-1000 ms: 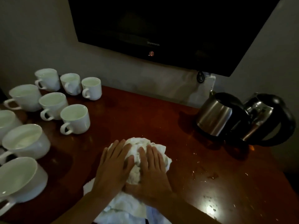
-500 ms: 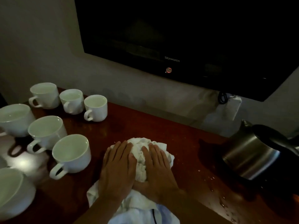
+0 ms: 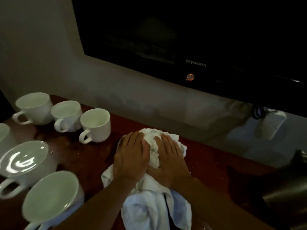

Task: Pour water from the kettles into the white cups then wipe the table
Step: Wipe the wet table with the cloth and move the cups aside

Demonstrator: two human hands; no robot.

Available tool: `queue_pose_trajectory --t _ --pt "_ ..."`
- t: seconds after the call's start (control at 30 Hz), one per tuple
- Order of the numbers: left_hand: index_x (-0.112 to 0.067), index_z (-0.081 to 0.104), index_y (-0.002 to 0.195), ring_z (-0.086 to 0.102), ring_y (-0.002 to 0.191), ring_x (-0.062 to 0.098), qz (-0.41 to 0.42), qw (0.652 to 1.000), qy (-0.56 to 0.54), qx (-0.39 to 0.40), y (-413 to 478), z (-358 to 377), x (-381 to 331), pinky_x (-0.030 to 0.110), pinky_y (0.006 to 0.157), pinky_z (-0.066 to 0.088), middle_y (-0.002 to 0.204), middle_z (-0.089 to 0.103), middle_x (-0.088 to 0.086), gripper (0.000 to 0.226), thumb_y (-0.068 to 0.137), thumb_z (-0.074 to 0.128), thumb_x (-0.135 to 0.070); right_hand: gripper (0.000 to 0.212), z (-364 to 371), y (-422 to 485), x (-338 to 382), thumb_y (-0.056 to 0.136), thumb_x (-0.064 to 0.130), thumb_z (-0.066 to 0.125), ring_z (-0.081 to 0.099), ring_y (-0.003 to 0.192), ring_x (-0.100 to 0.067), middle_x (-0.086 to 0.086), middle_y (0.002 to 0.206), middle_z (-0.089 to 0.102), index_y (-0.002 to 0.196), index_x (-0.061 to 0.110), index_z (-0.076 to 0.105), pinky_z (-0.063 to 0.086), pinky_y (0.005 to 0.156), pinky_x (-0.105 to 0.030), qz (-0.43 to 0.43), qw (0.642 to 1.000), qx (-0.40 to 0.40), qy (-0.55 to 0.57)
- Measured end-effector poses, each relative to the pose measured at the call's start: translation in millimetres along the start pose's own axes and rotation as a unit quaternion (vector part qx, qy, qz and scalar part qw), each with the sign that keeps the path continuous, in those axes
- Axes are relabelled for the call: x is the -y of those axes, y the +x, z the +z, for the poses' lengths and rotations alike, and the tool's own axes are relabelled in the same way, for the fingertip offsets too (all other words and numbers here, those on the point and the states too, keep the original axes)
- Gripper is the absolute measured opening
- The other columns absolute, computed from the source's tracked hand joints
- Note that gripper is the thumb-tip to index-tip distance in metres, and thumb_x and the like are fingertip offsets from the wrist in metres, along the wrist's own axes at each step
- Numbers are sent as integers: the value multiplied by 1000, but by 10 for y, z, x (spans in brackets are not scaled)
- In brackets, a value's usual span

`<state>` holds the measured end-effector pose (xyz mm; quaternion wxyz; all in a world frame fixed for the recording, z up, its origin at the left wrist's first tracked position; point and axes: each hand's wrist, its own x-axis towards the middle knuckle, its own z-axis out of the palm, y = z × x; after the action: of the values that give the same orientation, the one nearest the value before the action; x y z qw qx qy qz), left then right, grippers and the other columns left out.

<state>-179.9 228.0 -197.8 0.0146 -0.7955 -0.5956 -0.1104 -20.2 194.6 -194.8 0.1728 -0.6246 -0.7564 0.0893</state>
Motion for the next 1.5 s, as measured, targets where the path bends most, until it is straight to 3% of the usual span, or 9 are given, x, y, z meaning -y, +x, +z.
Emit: queue_pose_trajectory --t 0.17,0.27,0.4,0.47,0.57,0.73,0.93,1.2,1.5 --pt "5 58 130 55 124 45 89 994 43 -40 480 48 -10 54 106 44 133 57 28 49 92 54 -26 116 17 419 -230 72 98 7 2 156 -18 -4 169 9 161 24 10 8 126 -45 19 1000 -11 -6" --pt "8 58 124 61 114 48 126 989 63 -35 667 24 -18 55 98 50 124 60 32 58 79 67 -28 122 -5 521 -295 68 100 1 6 156 -18 -3 169 11 162 22 13 7 126 -43 36 999 -6 -8" --pt "8 54 123 61 112 50 146 985 86 -41 643 -28 -36 56 96 51 123 60 34 51 86 54 -27 126 -38 443 -268 64 100 -4 10 156 -20 -4 169 13 161 21 15 7 127 -42 47 999 -6 1" --pt "3 47 128 57 119 48 142 986 76 -54 568 -19 -71 56 101 48 128 58 31 47 99 33 -30 127 -53 356 -261 63 100 -6 4 156 -20 -3 170 7 162 22 10 1 127 -40 50 999 1 -6" --pt "-5 46 141 44 137 33 55 997 -30 -37 416 -61 -270 47 116 31 144 51 18 78 101 -6 -46 123 -127 101 -300 66 98 -1 -3 156 -18 -3 170 0 162 21 4 -6 126 -35 51 999 5 -8" --pt "-12 48 143 44 137 29 59 993 -99 -37 -68 -132 -878 44 119 27 147 50 13 81 96 0 -56 112 -404 -652 -501 75 92 16 -9 155 -12 2 170 -5 162 23 1 -13 123 -29 70 997 23 -22" --pt "-17 42 148 37 143 22 93 987 -131 -6 -760 -246 -1527 41 121 22 152 45 7 80 92 2 -57 125 -673 -1700 -587 63 99 -9 -16 154 -10 1 170 -10 162 23 -5 -10 125 -33 126 990 42 -56" --pt "-13 51 142 45 138 24 132 979 -158 -3 -1656 -374 -2161 42 118 27 145 54 10 76 93 11 -55 119 -869 -2878 -557 67 97 -8 -22 152 -9 1 168 -13 161 23 -8 -14 123 -32 162 985 12 -65" --pt "-12 61 132 56 128 25 160 975 -151 -18 -2544 -516 -2496 44 109 41 133 64 10 63 98 24 -50 116 -1088 -3879 -303 69 95 -2 -30 148 -5 5 167 -21 160 25 -13 -37 99 -13 178 982 13 -57"
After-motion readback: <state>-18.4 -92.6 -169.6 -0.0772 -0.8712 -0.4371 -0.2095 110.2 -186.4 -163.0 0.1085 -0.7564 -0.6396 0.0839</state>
